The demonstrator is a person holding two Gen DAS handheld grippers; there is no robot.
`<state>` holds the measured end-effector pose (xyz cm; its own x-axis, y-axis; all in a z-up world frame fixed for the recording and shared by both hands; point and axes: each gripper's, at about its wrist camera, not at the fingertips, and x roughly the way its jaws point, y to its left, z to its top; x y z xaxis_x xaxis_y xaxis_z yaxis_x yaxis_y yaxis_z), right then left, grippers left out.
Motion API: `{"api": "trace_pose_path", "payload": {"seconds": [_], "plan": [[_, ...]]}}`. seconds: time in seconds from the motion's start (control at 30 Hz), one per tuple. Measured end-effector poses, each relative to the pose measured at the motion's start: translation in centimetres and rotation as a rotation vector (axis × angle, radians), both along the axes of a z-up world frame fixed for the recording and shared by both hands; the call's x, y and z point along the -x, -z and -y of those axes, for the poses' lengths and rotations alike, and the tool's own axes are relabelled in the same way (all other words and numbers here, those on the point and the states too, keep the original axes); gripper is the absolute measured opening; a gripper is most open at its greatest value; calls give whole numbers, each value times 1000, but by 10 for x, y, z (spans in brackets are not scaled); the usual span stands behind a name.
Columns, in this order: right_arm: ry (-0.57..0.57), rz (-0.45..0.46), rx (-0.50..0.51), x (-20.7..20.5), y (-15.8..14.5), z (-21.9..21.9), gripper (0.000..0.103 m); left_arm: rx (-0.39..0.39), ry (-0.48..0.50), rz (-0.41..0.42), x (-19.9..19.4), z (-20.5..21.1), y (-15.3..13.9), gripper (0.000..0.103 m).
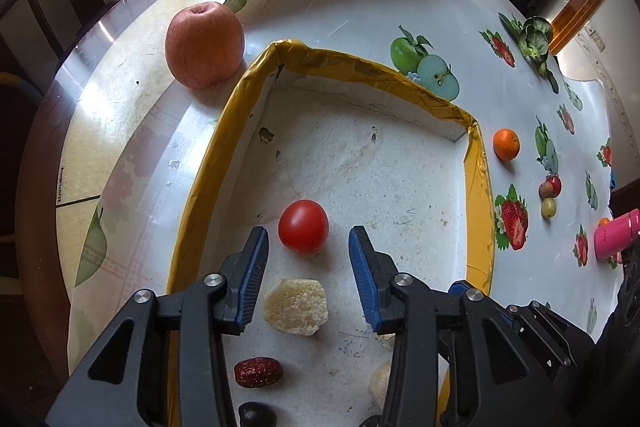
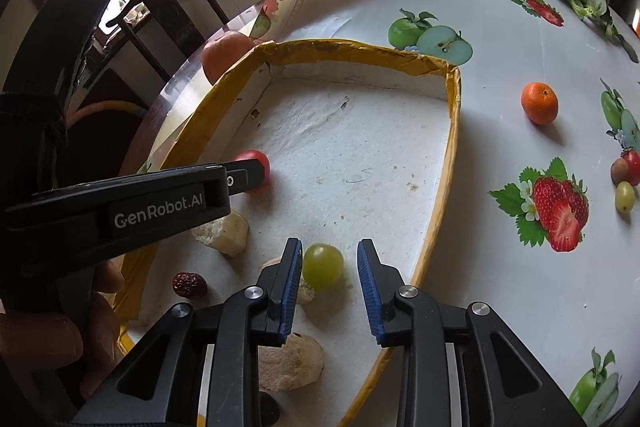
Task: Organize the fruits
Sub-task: 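Open the left tool on the tomato while the right tool releases the grape in the tray, then withdraw both tools from the tray toward the orange and stemmed cherry tomato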
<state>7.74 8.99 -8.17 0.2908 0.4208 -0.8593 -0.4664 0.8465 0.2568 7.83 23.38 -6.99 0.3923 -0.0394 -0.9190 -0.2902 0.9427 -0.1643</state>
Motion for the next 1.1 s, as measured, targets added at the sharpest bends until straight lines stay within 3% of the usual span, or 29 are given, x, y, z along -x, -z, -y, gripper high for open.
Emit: {"api": "trace_pose_path", "payload": {"seconds": [0.6,1.1], "plan": [[56,57,-56,35,-47,63,33,15,27,77,28,43,-47,40],[186,50,-48,42,-49,149,33,2,107,86,33,103,-60,40]]}}
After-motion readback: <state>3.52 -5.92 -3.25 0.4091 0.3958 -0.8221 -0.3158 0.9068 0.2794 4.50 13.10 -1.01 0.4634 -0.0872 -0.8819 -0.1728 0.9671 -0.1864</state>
